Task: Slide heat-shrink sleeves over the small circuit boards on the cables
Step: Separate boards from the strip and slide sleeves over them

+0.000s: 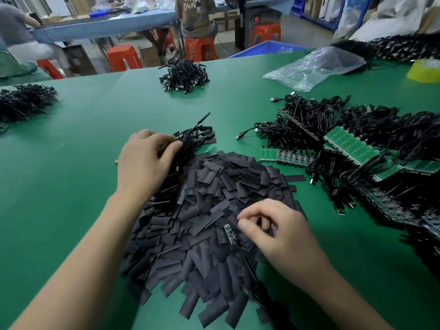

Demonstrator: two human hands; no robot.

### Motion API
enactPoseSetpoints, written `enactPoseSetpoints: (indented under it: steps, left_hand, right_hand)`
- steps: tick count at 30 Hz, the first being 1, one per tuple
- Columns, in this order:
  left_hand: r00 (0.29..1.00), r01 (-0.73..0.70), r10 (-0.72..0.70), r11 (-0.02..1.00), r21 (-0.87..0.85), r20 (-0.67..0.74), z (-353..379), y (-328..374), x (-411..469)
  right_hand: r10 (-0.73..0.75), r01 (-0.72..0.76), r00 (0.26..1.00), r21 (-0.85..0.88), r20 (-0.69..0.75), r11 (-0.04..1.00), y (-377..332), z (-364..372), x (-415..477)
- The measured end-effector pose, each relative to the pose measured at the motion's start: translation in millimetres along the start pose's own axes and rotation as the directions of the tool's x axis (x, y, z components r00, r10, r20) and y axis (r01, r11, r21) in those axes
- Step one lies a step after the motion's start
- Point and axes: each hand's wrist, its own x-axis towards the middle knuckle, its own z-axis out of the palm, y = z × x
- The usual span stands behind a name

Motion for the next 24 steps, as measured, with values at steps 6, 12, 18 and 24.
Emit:
enactPoseSetpoints:
  steps: [6,12,18,24]
  left_hand:
    - [0.973,-0.059,0.099,0.98,-0.191,0.206,-5.0,38.8,-79.4]
    - [0.954,-0.066,0.121,0.977,-0.203,0.273,-13.3,42.3,-115.7]
    - [0.943,0.032,0.04,0.977,-0.21,0.331,-14.3,26.0,-122.2]
    - [0.935,0.077,0.026,0.958,-0.275,0.354,-13.6,22.6,-120.0]
  right_hand:
    - [-0.173,0.195,0.981,-0.378,0.092,0.905,0.1,9.4,-6.0]
    - [-0.201,0.214,0.977,-0.448,0.076,0.868,-3.3,17.0,-10.0]
    - [-0.079,0.076,0.997,-0.169,-0.014,0.983,-5.7,12.4,-7.2]
    - [0.122,-0.22,0.974,0.659,0.192,0.72,-8.9,-6.1,2.8]
